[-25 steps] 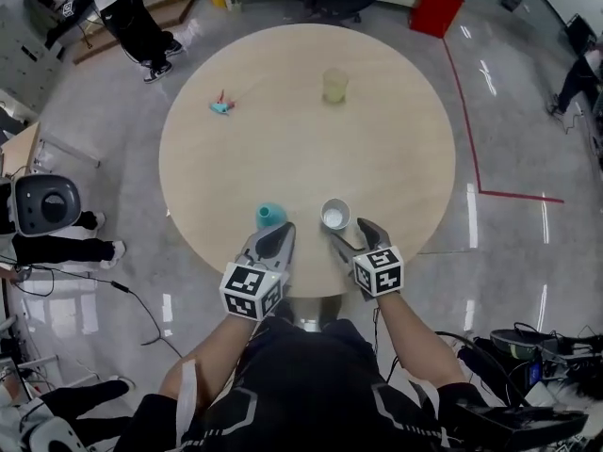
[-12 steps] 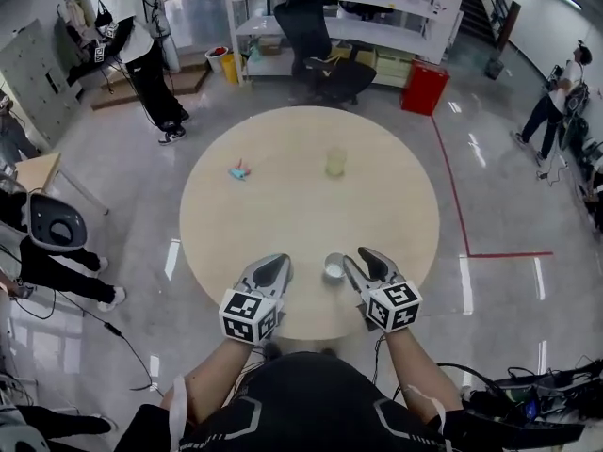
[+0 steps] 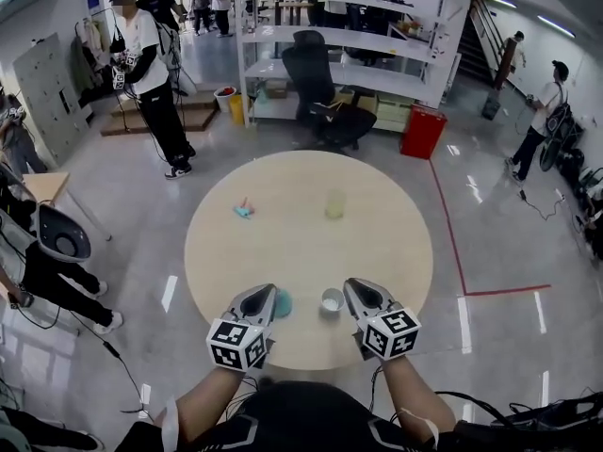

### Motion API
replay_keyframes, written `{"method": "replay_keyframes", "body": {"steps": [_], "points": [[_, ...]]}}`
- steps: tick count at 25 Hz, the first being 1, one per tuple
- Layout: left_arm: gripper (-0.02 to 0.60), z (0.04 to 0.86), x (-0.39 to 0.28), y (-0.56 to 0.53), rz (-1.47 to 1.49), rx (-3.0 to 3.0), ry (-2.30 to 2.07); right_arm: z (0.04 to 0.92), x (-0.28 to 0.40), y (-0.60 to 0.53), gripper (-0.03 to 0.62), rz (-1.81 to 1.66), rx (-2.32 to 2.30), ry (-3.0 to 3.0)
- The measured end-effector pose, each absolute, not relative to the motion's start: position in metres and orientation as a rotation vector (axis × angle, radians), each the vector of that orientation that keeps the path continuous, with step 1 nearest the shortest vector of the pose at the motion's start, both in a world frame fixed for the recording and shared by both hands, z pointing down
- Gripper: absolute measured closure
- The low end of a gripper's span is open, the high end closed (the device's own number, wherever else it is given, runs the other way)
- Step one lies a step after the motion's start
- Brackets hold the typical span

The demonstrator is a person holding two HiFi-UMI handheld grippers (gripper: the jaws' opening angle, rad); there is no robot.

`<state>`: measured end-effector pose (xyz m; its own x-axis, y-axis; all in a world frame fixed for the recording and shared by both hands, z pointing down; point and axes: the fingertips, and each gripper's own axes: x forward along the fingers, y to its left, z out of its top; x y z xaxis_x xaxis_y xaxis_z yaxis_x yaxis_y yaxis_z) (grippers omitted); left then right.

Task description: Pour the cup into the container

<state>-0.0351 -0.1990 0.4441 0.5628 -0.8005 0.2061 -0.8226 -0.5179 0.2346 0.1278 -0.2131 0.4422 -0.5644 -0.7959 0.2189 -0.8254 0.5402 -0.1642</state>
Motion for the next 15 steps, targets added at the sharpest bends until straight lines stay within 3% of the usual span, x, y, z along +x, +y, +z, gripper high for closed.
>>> {"method": "replay_keyframes", "body": {"steps": [15], "points": [[0.589, 0.438, -0.008, -0.146, 0.152, 2.440, -1.416, 0.428, 0.169, -0.171, 0.568, 0.362, 1.264, -2.694]]}}
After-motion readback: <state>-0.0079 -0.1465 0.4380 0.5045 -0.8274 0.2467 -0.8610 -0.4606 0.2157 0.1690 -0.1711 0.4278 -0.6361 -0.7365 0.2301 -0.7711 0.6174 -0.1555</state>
